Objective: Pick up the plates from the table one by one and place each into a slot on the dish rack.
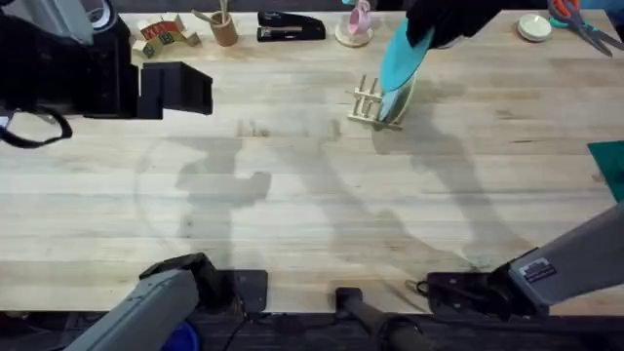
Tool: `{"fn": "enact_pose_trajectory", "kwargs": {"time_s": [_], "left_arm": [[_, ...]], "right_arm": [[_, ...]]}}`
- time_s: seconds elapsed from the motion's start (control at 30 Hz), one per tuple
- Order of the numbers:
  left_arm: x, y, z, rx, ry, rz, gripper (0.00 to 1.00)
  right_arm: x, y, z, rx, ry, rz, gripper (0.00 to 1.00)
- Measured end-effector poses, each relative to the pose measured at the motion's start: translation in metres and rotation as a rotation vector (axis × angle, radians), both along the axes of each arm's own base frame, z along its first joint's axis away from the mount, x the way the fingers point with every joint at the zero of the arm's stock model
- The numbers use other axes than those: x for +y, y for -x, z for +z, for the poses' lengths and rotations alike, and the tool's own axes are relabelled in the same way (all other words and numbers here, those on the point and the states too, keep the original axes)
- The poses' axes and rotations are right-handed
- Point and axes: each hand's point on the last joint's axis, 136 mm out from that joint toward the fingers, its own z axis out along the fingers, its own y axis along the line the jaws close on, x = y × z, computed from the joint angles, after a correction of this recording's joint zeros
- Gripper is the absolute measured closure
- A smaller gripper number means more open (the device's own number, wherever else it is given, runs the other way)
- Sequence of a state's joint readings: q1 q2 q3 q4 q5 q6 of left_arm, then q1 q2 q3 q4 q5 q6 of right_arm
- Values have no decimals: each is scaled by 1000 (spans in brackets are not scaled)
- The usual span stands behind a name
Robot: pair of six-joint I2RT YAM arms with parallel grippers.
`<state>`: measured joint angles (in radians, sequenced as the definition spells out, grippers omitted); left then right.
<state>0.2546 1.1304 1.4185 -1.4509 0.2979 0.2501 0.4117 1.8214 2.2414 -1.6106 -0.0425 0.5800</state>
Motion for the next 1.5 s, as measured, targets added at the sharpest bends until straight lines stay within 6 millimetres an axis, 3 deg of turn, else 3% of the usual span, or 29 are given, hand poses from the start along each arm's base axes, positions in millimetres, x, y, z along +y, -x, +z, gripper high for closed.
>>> {"fn": "enact_pose_trajectory", "kwargs": {"time_s": [0.2,0.47,1.5], "left_arm": [[0,0,0,0,0,0,5],[0,0,0,-1,0,0,5],[0,-2,1,-7,-2,0,6]], "right_arm": [[1,-1,-2,18,-15,-58,971],[-2,-14,-21,54,29,-137,971],[-10,-22,-20,11,77,-158,971]]}}
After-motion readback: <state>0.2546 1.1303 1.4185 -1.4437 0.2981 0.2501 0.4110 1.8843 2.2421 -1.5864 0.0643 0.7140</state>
